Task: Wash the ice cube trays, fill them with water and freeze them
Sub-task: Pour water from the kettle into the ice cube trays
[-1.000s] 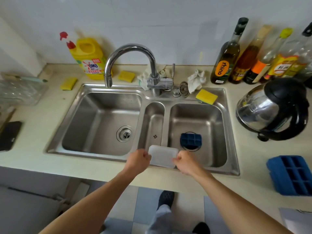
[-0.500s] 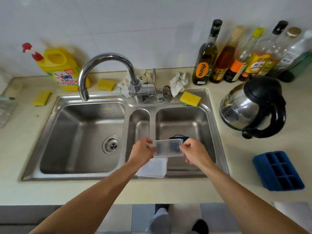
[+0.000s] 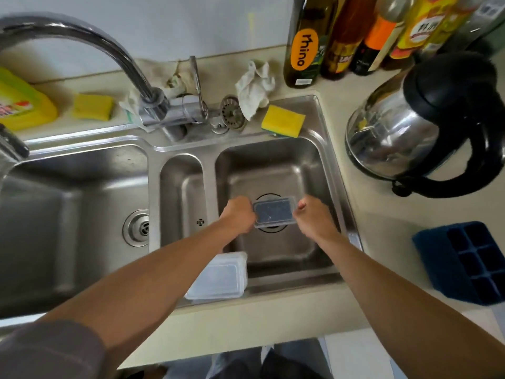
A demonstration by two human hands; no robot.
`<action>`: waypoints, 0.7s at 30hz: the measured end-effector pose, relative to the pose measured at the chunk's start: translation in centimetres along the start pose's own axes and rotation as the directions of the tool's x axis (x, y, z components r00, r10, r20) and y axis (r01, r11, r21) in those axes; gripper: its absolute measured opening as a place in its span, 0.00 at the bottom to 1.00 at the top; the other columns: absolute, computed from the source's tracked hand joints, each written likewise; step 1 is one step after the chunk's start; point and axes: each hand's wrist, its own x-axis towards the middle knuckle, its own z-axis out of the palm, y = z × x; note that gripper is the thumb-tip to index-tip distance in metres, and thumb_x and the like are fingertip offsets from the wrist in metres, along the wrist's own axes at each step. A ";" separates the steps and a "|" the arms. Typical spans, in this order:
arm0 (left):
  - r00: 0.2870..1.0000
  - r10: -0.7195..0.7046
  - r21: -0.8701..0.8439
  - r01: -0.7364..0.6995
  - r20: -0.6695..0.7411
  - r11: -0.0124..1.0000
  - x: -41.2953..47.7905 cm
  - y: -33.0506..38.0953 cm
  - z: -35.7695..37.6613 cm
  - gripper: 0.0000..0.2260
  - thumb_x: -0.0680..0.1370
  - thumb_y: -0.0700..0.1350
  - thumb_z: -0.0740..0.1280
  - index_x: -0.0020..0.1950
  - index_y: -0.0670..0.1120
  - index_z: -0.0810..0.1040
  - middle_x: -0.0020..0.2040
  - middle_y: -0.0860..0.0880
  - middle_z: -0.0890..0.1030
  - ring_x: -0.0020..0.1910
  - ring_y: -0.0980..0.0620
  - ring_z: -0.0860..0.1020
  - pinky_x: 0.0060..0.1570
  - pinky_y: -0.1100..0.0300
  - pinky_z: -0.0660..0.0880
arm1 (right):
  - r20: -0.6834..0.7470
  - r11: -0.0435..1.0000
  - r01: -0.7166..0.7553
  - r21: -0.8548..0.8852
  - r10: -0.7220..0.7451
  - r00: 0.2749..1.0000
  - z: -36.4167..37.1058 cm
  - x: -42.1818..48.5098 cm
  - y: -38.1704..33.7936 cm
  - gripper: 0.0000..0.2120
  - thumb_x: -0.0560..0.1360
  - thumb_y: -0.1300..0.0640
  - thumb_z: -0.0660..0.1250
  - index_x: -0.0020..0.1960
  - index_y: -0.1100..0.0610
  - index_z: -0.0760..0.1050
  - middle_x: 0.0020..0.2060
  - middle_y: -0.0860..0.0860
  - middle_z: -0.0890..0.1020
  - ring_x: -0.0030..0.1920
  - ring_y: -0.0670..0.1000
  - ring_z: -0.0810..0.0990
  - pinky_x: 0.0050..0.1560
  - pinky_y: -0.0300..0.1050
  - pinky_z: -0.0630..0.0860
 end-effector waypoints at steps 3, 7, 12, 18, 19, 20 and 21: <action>1.000 -0.030 0.069 0.030 0.000 0.997 2.3 -0.1 1.2 0.10 0.80 0.42 0.69 0.60 0.41 0.78 0.52 0.42 0.82 0.50 0.45 0.82 0.52 0.53 0.81 | 0.014 0.998 0.009 -0.070 -0.008 1.000 1.8 2.6 1.1 0.09 0.82 0.54 0.66 0.42 0.52 0.74 0.36 0.49 0.79 0.38 0.48 0.79 0.30 0.41 0.67; 0.999 -0.048 0.107 0.049 -0.013 0.993 4.3 -0.3 2.2 0.11 0.81 0.42 0.68 0.62 0.41 0.75 0.54 0.42 0.80 0.50 0.46 0.80 0.49 0.55 0.78 | 0.005 0.997 -0.019 -0.079 0.019 1.000 3.4 4.7 2.0 0.06 0.81 0.56 0.66 0.46 0.52 0.74 0.37 0.47 0.77 0.38 0.47 0.78 0.34 0.44 0.73; 0.997 -0.070 0.065 0.071 -0.019 0.995 5.3 -0.8 2.8 0.06 0.81 0.40 0.66 0.56 0.41 0.76 0.50 0.43 0.78 0.48 0.46 0.78 0.46 0.56 0.74 | 0.017 0.993 0.045 -0.109 -0.043 0.999 4.1 5.7 1.9 0.05 0.82 0.59 0.62 0.56 0.56 0.76 0.41 0.49 0.77 0.38 0.50 0.75 0.34 0.43 0.69; 0.993 -0.106 -0.036 0.104 -0.052 0.994 6.2 -1.2 3.0 0.04 0.80 0.38 0.64 0.51 0.39 0.77 0.49 0.40 0.82 0.44 0.44 0.81 0.47 0.52 0.79 | 0.071 0.989 0.069 -0.131 -0.060 0.996 4.3 6.0 2.3 0.06 0.82 0.58 0.63 0.56 0.57 0.78 0.49 0.54 0.83 0.49 0.58 0.82 0.41 0.47 0.74; 0.991 -0.122 -0.073 0.117 -0.058 0.990 6.3 -1.2 3.0 0.05 0.80 0.37 0.63 0.52 0.38 0.78 0.49 0.39 0.82 0.46 0.42 0.82 0.49 0.49 0.81 | 0.066 0.989 0.077 -0.127 -0.069 0.995 4.3 6.0 2.4 0.07 0.83 0.58 0.63 0.56 0.57 0.78 0.47 0.53 0.82 0.48 0.57 0.82 0.40 0.46 0.73; 0.989 -0.137 -0.107 0.130 -0.059 0.986 6.3 -1.2 3.0 0.06 0.81 0.37 0.62 0.52 0.37 0.79 0.48 0.38 0.83 0.46 0.41 0.83 0.51 0.46 0.82 | 0.060 0.989 0.078 -0.124 -0.071 0.996 4.4 6.0 2.4 0.07 0.83 0.58 0.62 0.56 0.57 0.78 0.46 0.51 0.80 0.46 0.55 0.81 0.39 0.44 0.72; 0.987 -0.150 -0.137 0.141 -0.058 0.980 6.4 -1.1 3.0 0.07 0.81 0.37 0.61 0.52 0.38 0.79 0.48 0.38 0.82 0.46 0.40 0.83 0.52 0.44 0.82 | 0.055 0.990 0.072 -0.121 -0.066 0.996 4.4 6.1 2.5 0.08 0.83 0.58 0.62 0.57 0.57 0.79 0.45 0.50 0.78 0.44 0.54 0.79 0.36 0.43 0.70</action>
